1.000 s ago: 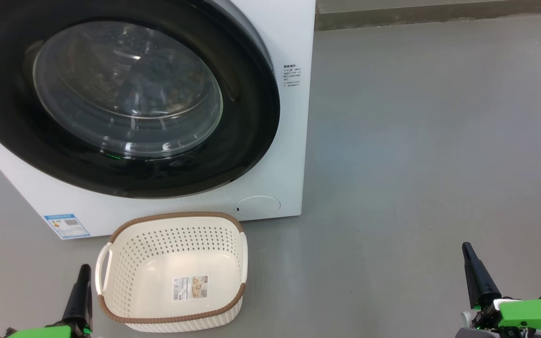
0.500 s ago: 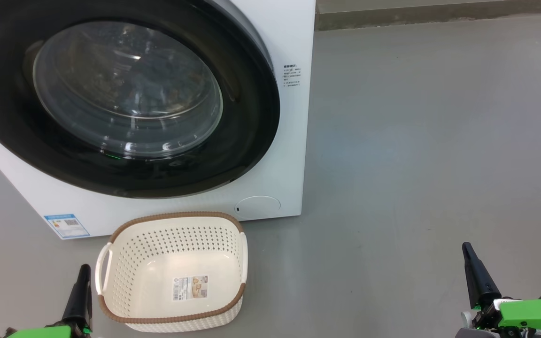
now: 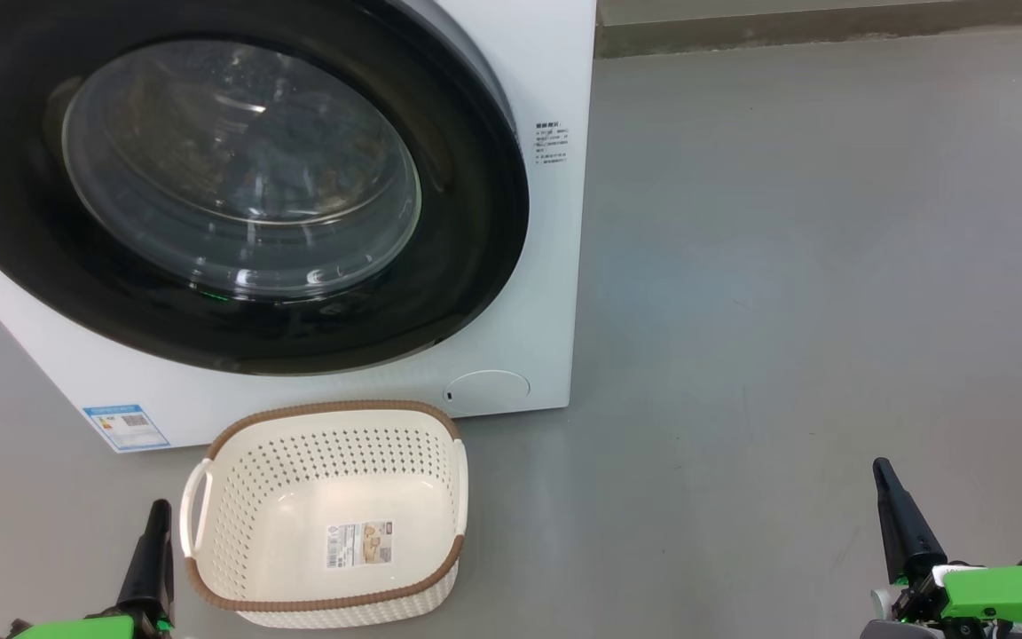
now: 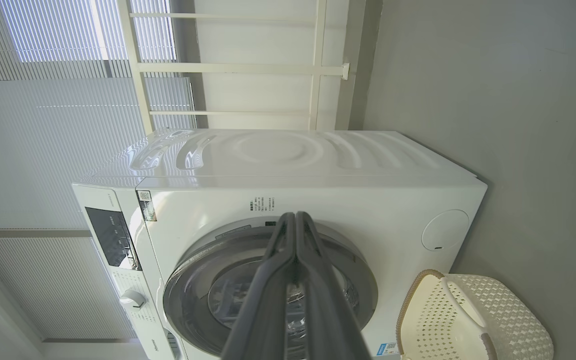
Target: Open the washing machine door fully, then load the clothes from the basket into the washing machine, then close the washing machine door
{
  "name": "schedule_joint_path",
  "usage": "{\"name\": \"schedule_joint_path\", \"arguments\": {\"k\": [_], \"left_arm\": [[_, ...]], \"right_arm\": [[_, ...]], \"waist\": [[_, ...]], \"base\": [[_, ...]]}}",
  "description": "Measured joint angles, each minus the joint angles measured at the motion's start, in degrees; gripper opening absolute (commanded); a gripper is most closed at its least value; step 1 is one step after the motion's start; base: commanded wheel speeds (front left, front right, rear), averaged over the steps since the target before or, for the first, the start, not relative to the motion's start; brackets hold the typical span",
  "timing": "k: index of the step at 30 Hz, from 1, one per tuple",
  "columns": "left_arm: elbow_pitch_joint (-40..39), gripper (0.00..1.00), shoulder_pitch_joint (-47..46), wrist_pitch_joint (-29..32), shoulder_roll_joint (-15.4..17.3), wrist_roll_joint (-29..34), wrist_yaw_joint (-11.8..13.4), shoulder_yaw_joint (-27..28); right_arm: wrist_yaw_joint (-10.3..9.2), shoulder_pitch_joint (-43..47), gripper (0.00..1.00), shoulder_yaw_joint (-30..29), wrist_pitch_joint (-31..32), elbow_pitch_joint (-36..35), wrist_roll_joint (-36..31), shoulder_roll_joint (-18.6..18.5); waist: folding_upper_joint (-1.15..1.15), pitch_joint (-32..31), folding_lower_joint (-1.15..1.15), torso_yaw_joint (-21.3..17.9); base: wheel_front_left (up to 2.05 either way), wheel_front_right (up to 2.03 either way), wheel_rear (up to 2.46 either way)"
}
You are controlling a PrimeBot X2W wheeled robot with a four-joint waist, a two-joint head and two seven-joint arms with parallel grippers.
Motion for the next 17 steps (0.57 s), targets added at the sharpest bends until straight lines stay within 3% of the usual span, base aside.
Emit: {"name": "schedule_joint_path", "arguments": {"k": [17], "left_arm": [[0.0,0.0,0.0,0.0,0.0,0.0,0.0,0.0]], "right_arm": [[0.0,0.0,0.0,0.0,0.0,0.0,0.0,0.0]], "waist": [[0.0,0.0,0.0,0.0]], "base": [[0.0,0.0,0.0]]}}
